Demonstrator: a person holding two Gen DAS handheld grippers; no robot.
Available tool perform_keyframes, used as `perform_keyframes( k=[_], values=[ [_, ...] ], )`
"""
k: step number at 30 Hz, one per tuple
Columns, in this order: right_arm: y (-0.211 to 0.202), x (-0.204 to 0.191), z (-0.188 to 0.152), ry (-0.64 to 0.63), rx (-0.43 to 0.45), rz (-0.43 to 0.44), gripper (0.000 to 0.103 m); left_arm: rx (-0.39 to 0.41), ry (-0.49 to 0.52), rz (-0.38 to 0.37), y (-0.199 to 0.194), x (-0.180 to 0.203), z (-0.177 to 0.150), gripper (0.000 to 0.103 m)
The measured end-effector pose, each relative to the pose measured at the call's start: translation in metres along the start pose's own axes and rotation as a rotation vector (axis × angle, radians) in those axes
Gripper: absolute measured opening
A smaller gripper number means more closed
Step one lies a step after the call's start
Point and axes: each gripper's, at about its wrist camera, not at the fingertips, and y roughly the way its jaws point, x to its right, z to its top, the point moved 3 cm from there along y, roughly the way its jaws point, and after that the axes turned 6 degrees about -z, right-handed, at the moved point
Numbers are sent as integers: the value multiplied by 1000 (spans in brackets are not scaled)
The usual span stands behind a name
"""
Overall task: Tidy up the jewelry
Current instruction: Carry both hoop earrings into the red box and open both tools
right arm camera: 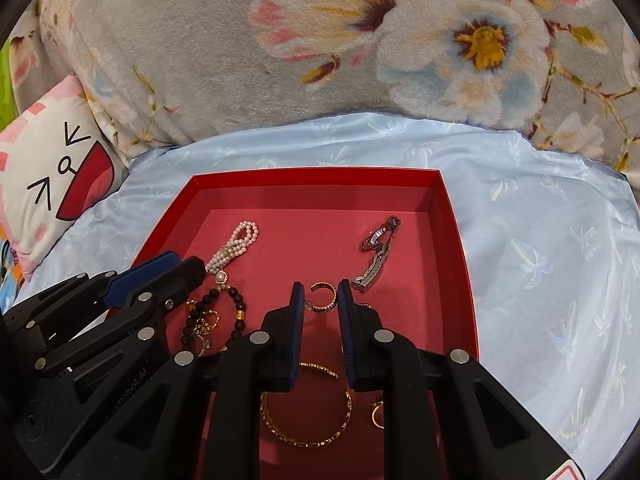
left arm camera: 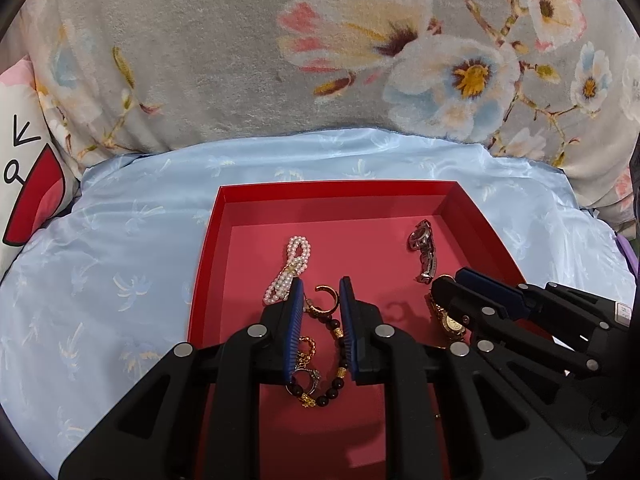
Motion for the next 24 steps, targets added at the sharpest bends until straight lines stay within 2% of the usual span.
perform_keyframes(
  k=[14, 23, 24],
  values=[
    [8, -1, -1, 0, -6, -4, 16, -2, -1, 18, 8, -5, 0, 18],
    [6, -2, 1, 2, 23, -34, 25, 3, 5, 40, 12, -7, -1, 19],
    [6, -2, 1, 2, 26, -35, 25, 2, 5, 42, 12, -7, -1, 21]
  ],
)
